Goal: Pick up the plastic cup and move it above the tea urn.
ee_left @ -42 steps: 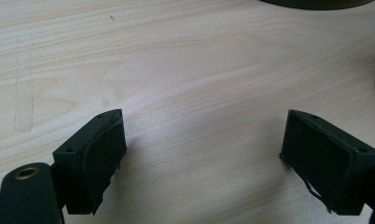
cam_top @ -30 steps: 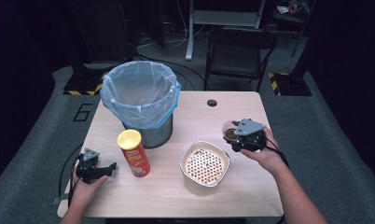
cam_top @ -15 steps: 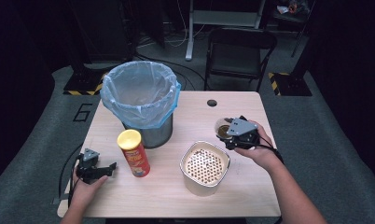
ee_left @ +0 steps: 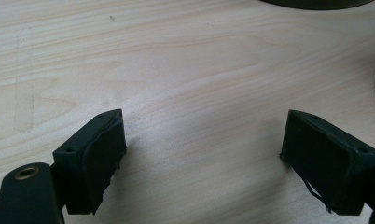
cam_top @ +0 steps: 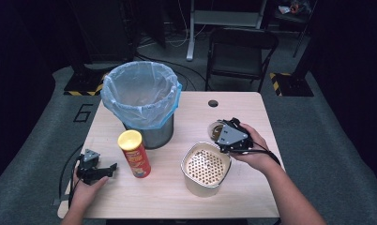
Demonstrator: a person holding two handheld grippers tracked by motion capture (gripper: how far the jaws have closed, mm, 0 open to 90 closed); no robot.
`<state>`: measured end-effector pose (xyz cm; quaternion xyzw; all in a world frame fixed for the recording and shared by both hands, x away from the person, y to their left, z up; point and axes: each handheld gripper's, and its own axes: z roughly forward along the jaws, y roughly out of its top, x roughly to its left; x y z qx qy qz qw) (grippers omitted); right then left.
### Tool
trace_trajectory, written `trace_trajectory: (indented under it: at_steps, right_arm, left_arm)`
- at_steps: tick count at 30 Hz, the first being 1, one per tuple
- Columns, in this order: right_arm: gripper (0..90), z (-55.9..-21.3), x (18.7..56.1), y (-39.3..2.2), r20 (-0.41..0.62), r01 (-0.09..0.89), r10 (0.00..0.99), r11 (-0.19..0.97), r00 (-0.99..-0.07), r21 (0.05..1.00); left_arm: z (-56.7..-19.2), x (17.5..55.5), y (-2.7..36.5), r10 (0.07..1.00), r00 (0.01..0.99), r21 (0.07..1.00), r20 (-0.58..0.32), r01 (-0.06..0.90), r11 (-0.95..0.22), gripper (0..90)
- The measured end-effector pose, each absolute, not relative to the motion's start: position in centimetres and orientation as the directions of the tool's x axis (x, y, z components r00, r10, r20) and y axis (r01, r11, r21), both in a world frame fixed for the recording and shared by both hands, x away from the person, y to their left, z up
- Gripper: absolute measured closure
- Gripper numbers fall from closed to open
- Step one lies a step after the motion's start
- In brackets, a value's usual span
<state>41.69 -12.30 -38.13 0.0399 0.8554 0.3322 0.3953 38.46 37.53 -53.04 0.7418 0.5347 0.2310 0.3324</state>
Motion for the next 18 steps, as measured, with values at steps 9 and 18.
trace_trajectory:
  at_steps: [9,18]
  right_arm:
    - [35.0,-38.8,41.3,-11.1,-0.721,-0.283,0.243,0.803,-0.649,0.524]
    - [35.1,-39.1,41.0,-10.9,-0.765,-0.333,0.205,0.81,-0.611,0.483]
  left_arm:
    - [-53.0,38.5,37.5,0.947,0.321,0.74,-0.013,0.64,-0.207,13.3]
    - [-53.0,38.5,37.5,0.947,0.322,0.74,-0.013,0.64,-0.207,13.2]
